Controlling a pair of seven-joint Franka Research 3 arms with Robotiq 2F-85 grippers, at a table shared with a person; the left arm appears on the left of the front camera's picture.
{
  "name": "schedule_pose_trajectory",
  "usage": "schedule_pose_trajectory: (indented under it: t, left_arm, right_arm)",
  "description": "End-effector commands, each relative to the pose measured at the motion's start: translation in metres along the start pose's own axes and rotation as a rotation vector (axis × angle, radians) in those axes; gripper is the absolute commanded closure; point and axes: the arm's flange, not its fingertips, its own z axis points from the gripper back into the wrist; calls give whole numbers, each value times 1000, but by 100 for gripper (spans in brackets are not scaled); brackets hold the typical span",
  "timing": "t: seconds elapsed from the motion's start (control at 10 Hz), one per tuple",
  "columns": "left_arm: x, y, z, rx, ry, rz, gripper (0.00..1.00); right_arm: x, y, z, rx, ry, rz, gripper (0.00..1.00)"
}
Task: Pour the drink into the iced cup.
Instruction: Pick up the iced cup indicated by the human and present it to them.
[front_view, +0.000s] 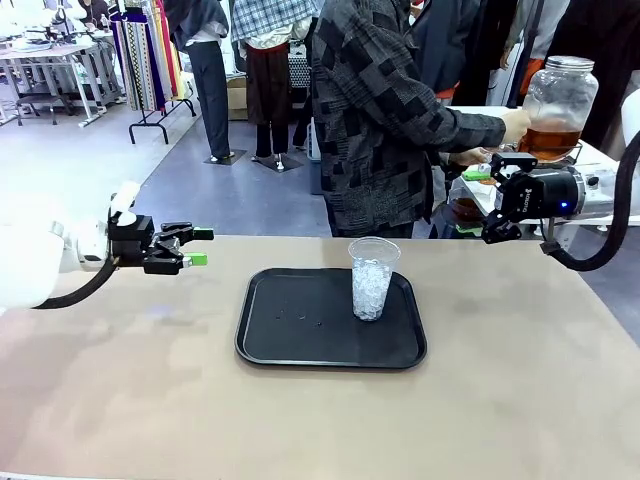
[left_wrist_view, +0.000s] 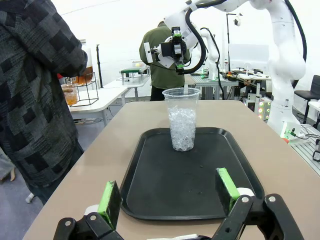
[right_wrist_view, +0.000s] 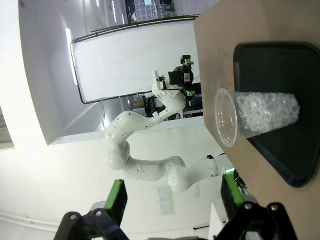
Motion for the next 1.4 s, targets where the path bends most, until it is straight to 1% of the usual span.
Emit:
schedule_pose_trajectory:
  t: [0.0,1.3]
  left_arm:
    - [2,0,0,3,-4,-2,0]
    - [2,0,0,3,-4,-2,0]
  right_arm:
    - [0,2,0,2,-1,8,0]
    - [0,2,0,2,-1,8,0]
